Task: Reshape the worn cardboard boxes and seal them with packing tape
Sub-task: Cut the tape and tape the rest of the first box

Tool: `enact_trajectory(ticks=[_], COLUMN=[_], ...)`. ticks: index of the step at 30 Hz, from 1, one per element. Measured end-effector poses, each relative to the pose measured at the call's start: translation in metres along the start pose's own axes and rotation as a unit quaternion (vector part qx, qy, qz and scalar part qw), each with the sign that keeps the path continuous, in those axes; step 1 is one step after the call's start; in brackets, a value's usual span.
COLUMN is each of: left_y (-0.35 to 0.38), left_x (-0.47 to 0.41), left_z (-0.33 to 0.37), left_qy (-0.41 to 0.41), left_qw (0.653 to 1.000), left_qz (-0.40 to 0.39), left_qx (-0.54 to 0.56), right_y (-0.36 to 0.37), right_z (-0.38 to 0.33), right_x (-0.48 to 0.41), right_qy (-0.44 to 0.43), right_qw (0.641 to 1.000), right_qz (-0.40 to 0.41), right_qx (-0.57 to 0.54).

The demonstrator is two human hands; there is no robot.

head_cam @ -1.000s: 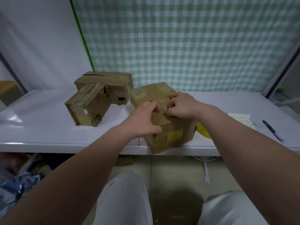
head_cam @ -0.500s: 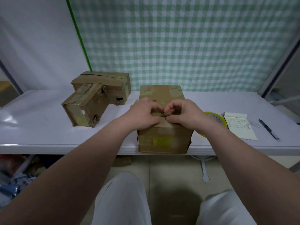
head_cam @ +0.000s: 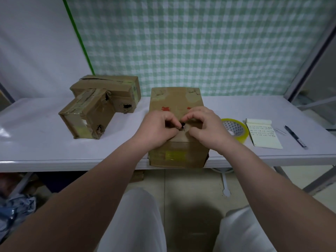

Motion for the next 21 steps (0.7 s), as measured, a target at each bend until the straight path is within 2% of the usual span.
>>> enact_trajectory(ticks=[4, 7, 9, 11, 16, 21], left_y=[0.0, 0.002, 0.004, 0.005, 0.007, 0.013], left_x=[0.007, 0.011, 0.014, 0.018, 0.024, 0.032], left_z=[-0.001, -0.003, -0.006, -0.006, -0.005, 0.001], left_qy=[0.021, 0.038, 0.049, 0.061, 0.057, 0.034], left_qw=[1.0, 0.999, 0.999, 0.998, 0.998, 0.996], left_qz=[0.004, 0.01, 0.015, 0.02, 0.041, 0.078], left_qx=[0.003, -0.001, -0.001, 0.006, -0.006, -0.005], right_y=[0.006, 0.003, 0.002, 0.005, 0.012, 0.019], right_z=[-0.005, -0.008, -0.007, -0.004, 0.006, 0.008], right_x=[0.003, 0.002, 0.001, 0.003, 0.013, 0.026], right_qy=[-0.026, -0.042, -0.05, -0.057, -0.067, -0.096], right_qw=[0.991, 0.97, 0.961, 0.97, 0.996, 0.989], right_qz=[-0.046, -0.092, -0.103, -0.084, 0.029, 0.105], right_qx=[0.121, 0.221, 0.25, 0.223, 0.059, 0.046])
Point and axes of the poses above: each hand's wrist, its own x-axis away from the middle knuckle, its own y-axis out of the palm, z = x × y, the point moved 1 cm from there along -x, towards the middle knuckle, and after that the axes turned 5 degrees about -z, right-handed, at the moved point
